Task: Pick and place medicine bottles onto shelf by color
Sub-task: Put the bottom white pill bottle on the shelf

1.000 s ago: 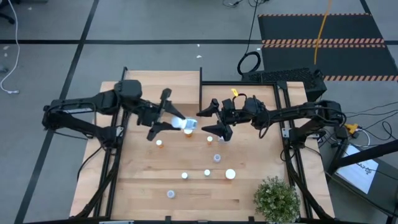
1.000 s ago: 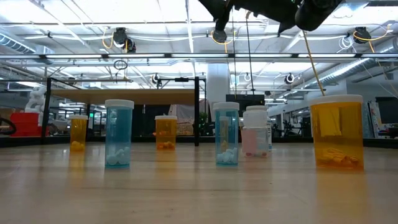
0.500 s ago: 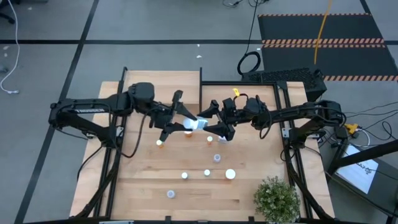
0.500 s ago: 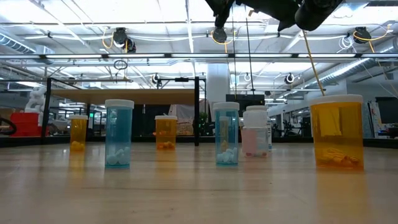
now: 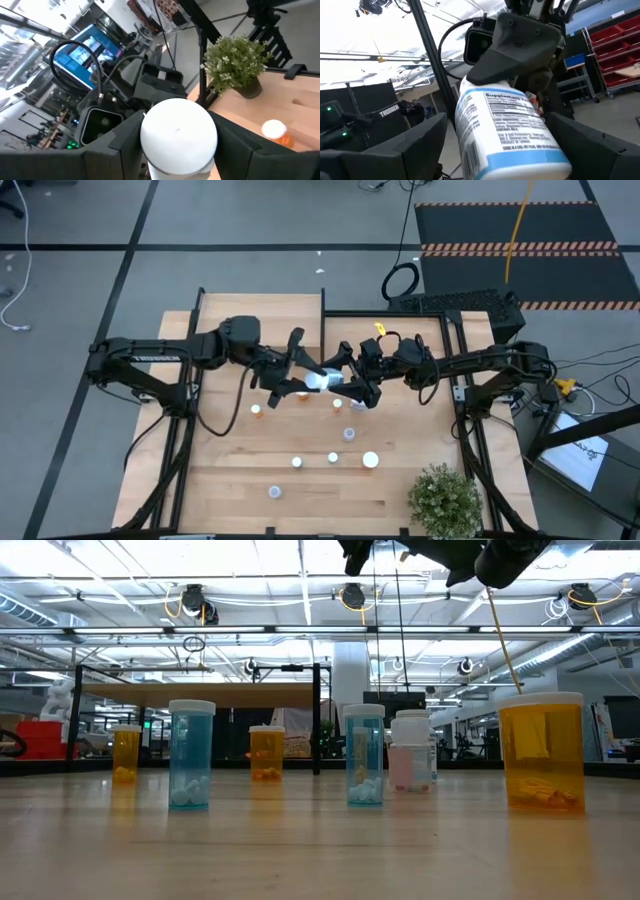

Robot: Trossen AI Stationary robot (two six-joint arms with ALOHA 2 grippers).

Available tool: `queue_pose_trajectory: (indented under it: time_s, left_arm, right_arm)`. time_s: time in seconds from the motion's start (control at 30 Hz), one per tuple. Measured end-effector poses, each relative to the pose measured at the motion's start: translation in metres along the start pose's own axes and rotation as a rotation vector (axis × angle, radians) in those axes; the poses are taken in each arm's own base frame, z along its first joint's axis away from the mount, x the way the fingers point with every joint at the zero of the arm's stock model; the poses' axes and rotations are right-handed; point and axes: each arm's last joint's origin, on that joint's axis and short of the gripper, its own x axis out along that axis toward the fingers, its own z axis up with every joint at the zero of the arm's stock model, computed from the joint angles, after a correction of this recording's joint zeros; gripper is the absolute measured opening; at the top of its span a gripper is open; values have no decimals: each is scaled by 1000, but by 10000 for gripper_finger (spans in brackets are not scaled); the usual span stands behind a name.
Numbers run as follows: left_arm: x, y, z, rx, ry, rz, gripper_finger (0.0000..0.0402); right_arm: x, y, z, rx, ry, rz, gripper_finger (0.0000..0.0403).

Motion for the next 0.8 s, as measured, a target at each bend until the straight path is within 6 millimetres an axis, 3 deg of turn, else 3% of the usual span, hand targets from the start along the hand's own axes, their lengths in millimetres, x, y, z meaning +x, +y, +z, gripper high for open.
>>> queue_pose_trajectory:
  time_s: [0.17,0.5,0.8]
  left_arm:
    - [0,1,0,15,-2,7,195]
    - [0,0,-1,63,35,23,195]
    - [-1,1,-2,36,78,58,195]
  right_arm:
    - [0,0,0,-23,-1,0,317]
    - [0,0,1,-56,-9,3,232]
    - [0,0,2,-54,-17,0,248]
